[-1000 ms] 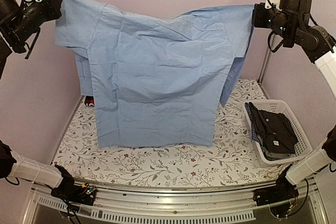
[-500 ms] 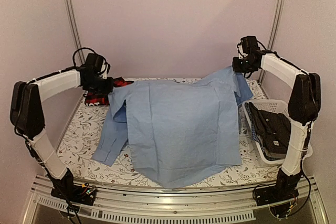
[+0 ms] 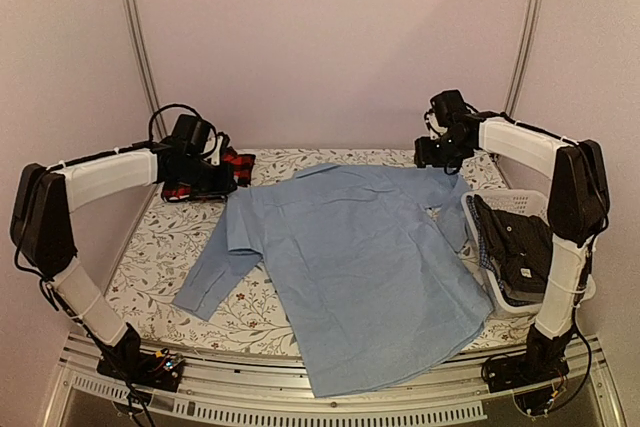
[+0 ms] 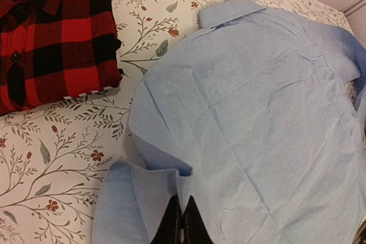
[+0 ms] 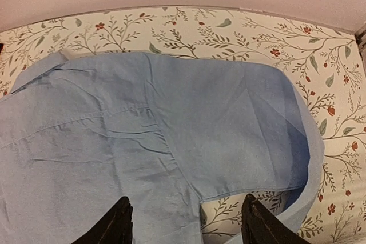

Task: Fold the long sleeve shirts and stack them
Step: Flatten out the crumpled shirt at the center of the board, then pick up the sleeve from the center of the board.

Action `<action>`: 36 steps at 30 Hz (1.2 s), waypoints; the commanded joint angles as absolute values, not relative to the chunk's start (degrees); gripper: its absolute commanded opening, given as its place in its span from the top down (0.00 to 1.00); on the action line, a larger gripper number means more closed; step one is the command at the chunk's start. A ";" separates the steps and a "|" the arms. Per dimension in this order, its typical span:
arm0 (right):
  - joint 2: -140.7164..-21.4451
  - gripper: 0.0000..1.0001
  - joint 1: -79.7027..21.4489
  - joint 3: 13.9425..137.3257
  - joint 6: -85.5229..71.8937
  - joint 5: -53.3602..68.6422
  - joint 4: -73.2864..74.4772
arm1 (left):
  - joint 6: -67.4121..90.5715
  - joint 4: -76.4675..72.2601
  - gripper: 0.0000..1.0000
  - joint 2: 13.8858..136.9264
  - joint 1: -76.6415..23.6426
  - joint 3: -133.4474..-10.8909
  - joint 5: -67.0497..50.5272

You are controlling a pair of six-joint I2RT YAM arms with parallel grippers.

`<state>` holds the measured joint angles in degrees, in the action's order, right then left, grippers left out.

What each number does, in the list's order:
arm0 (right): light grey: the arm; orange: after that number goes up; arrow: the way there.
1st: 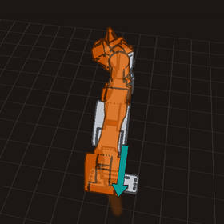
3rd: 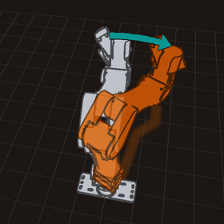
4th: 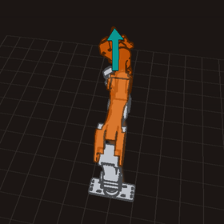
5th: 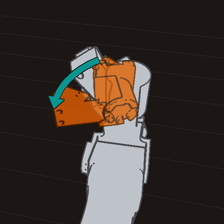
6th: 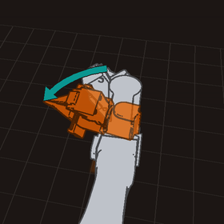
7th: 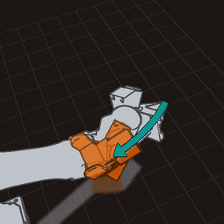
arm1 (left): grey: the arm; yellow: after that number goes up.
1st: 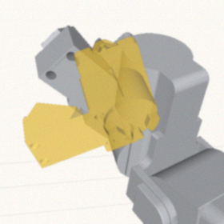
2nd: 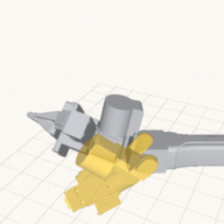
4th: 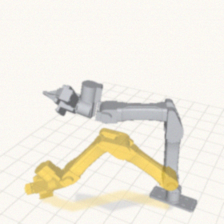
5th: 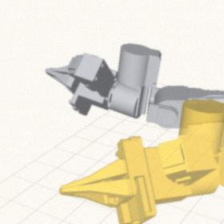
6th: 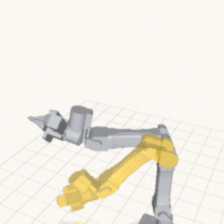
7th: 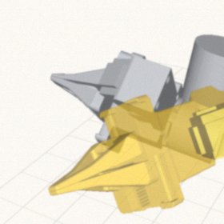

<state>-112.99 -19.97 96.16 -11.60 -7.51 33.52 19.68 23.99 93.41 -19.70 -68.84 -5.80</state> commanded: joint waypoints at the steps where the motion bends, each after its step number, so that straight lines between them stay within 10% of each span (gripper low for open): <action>1: -109.75 0.36 -25.29 92.55 -11.47 -7.74 31.53 | 21.10 24.48 1.00 93.46 -20.00 -67.81 -0.87; 23: -106.59 0.37 -36.29 69.82 -18.91 -2.22 24.28 | 18.85 30.84 0.97 110.16 -6.23 -86.10 -6.57; 30: -105.23 0.41 -37.27 65.93 -20.27 -2.95 23.17 | 23.24 27.23 0.51 101.02 -6.22 -76.45 -2.27; 36: -104.42 0.44 -37.29 61.87 -20.27 -2.75 21.36 | 29.00 24.43 0.38 90.51 -6.08 -64.16 1.48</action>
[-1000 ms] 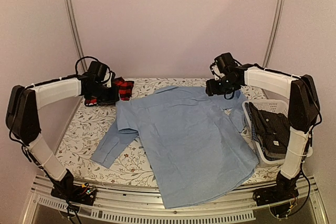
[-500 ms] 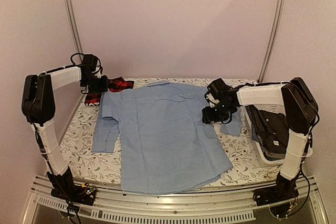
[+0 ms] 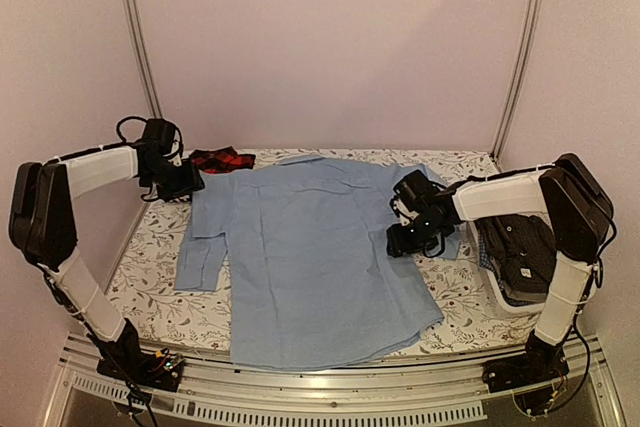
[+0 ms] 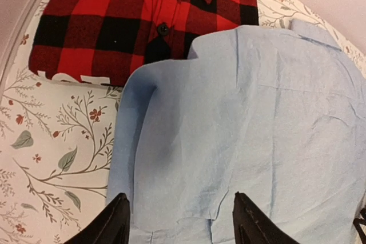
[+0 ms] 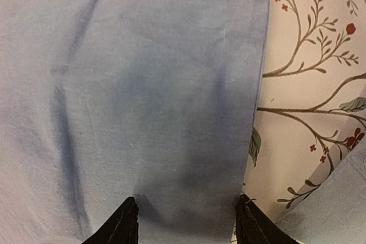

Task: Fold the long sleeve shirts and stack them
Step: Pick up the sleeve from the center of the board.

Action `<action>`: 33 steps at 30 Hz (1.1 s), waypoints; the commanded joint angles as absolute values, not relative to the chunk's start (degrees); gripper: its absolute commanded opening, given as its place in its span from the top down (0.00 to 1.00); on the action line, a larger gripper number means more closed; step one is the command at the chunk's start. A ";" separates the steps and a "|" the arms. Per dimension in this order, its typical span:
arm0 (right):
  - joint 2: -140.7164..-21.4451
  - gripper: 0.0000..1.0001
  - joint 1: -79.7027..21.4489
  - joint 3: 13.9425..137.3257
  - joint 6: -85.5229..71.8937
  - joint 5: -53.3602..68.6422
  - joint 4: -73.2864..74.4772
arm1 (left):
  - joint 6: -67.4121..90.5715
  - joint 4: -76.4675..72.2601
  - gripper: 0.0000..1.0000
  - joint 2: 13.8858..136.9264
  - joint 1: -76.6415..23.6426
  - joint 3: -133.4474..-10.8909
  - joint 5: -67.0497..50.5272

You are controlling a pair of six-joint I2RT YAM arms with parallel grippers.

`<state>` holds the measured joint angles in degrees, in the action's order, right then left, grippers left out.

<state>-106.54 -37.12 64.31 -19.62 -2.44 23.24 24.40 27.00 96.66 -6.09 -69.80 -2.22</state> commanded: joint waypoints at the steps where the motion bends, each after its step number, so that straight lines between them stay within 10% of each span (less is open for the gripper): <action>1: -104.35 0.44 -37.27 61.38 -20.09 -2.76 21.06 | 30.10 24.18 0.38 89.51 -6.07 -62.04 2.22; 18: -98.51 0.44 -37.27 55.72 -19.44 -4.28 18.45 | 46.37 23.41 0.49 75.86 -6.20 -33.87 6.51; 33: -92.73 0.43 -37.31 58.12 -19.68 -2.73 17.29 | 50.49 21.80 0.63 84.60 -14.34 -32.39 10.34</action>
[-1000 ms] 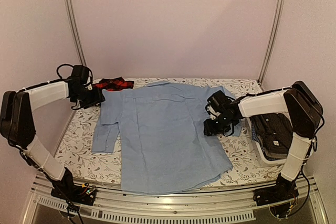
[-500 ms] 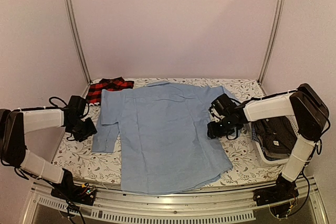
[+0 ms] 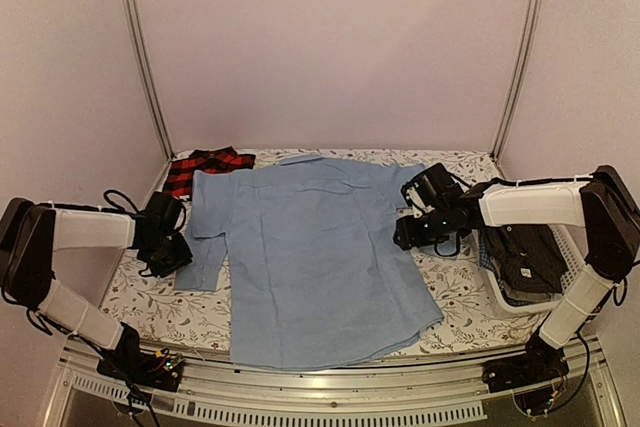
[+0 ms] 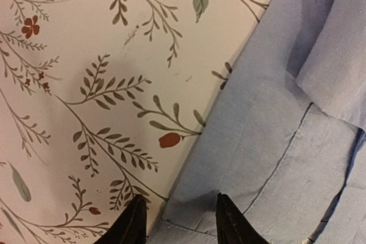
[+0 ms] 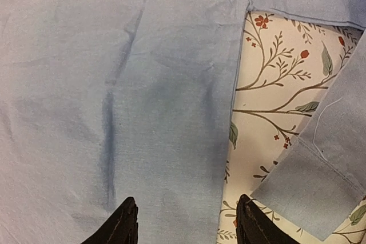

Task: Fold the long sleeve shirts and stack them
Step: Pick up the sleeve from the center of the board, then pass from the left arm to the right

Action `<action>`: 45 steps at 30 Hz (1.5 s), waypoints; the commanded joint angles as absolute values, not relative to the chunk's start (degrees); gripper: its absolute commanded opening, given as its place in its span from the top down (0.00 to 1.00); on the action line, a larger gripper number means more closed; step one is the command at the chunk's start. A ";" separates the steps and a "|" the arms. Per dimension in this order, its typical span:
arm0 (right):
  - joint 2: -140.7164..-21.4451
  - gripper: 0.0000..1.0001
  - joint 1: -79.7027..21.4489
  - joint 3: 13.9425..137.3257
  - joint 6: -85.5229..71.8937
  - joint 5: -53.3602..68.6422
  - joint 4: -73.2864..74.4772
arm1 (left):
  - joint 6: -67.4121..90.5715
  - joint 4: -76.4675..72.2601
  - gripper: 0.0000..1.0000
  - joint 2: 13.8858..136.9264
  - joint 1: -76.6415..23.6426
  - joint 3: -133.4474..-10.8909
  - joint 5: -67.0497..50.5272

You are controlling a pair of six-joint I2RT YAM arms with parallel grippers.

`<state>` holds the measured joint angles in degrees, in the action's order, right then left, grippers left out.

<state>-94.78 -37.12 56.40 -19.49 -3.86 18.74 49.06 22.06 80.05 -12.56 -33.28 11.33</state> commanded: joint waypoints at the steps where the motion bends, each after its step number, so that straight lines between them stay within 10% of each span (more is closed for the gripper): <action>1: -92.73 0.43 -37.28 58.30 -19.84 -2.53 17.28 | 50.39 21.85 0.68 85.05 -14.46 -32.54 10.63; 6: -92.90 0.43 -37.33 58.62 -20.03 -1.82 17.26 | 49.10 24.45 1.00 83.61 -14.35 -34.77 14.25; 25: -92.56 0.43 -37.32 61.14 -20.29 -1.10 18.21 | 29.16 30.32 1.00 67.39 -12.17 -57.74 17.46; 45: -93.61 0.36 -42.72 63.23 -19.53 8.91 8.31 | 18.11 22.43 1.00 99.19 -41.23 -78.82 -13.39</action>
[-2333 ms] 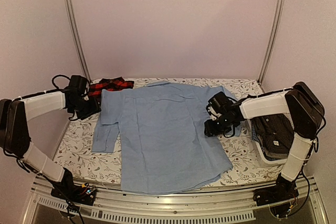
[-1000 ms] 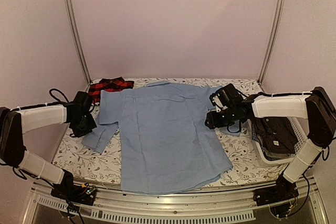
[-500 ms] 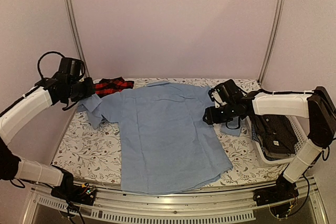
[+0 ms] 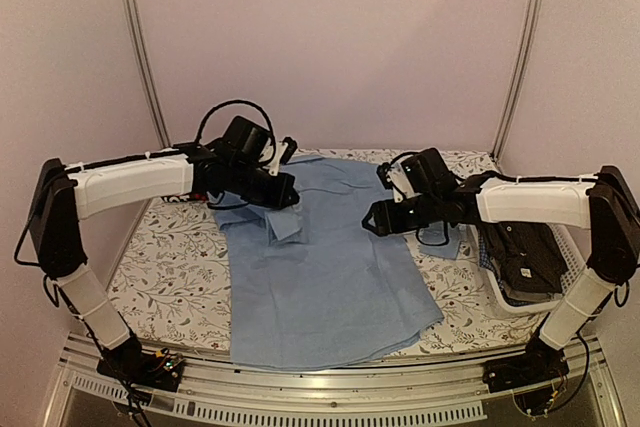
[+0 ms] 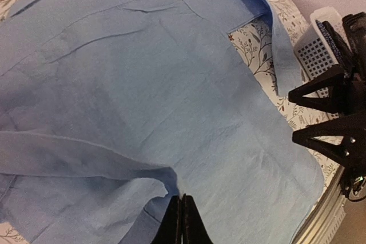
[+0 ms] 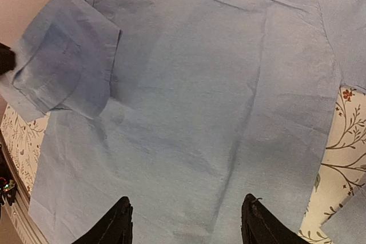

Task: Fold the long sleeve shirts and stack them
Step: Pass from the left arm to the right

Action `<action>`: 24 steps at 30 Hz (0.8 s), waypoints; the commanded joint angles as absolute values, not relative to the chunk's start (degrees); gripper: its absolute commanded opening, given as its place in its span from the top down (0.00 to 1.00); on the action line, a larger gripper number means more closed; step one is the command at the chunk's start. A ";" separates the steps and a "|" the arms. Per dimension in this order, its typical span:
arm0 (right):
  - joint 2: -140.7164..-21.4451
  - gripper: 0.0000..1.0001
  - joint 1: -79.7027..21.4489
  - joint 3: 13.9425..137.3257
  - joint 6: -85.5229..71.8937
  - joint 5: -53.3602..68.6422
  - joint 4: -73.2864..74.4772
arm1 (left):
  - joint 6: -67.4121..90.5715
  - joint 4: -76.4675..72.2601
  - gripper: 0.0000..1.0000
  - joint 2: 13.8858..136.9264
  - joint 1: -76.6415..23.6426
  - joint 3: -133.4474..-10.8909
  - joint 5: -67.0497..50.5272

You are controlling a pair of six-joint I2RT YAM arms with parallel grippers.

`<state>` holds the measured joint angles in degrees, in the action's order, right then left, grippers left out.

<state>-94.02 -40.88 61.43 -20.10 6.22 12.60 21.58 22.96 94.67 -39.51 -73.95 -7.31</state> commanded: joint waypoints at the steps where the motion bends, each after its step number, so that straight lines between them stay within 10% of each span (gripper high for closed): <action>1: -94.00 0.36 -43.12 63.41 -19.23 8.89 7.91 | 17.80 22.94 1.00 100.52 -41.56 -80.35 -13.93; 24: -100.91 0.06 -51.42 61.90 -20.13 0.34 -13.54 | 20.87 28.89 1.00 114.32 -41.40 -96.89 -23.54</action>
<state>-97.27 -50.83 61.52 -18.96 4.23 -8.60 18.87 28.12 114.37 -41.47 -94.78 -20.21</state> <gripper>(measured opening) 0.933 0.003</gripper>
